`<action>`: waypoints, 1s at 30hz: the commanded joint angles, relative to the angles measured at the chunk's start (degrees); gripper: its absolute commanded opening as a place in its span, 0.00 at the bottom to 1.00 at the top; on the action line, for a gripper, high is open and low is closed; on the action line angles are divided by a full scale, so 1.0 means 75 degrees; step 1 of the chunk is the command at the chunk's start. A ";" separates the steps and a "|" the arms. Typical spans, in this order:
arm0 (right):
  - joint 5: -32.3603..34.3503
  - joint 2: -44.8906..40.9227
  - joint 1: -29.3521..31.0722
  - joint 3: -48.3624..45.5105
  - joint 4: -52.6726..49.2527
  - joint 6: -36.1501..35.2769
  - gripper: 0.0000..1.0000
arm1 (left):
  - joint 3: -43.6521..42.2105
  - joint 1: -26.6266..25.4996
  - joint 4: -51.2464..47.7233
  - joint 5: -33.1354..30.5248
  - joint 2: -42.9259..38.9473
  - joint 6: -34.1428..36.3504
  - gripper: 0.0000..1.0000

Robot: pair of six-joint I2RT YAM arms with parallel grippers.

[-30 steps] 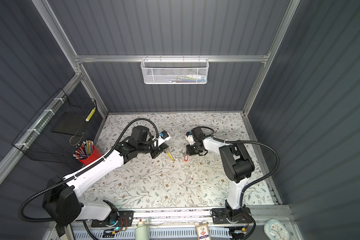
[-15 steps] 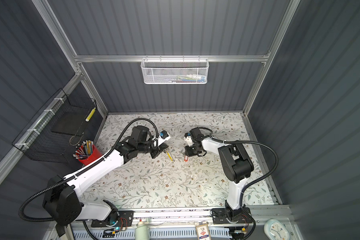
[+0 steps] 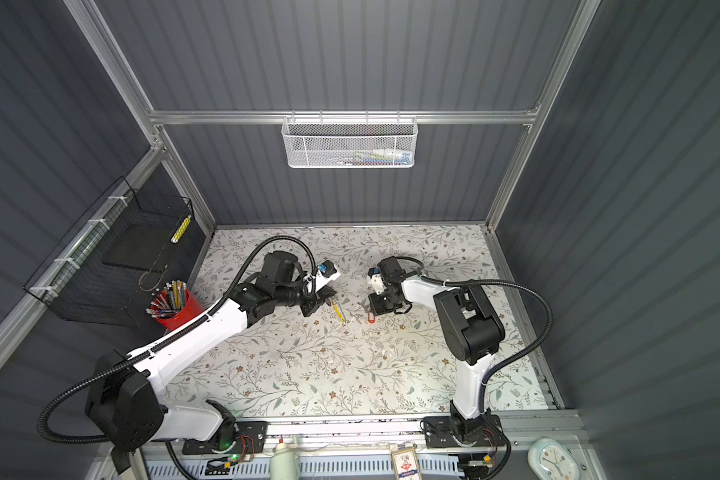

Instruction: Put the keys on the keyring

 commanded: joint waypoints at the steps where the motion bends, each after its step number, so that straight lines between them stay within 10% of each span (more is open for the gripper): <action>1: 0.0012 0.0049 0.0077 -0.0118 -0.0007 -0.0033 0.06 | 0.0048 0.0074 0.0031 -0.0014 -0.0077 -0.0142 0.00; 14: 0.0613 -0.1804 0.0062 -0.1086 0.1123 -0.0632 0.00 | -0.0547 0.0085 0.0740 0.0555 -0.0544 0.0350 0.00; 30: -0.0708 -0.4111 0.0040 -0.2097 0.1633 -0.2381 0.00 | -0.0655 0.0087 0.0967 0.0939 -0.0750 0.0990 0.00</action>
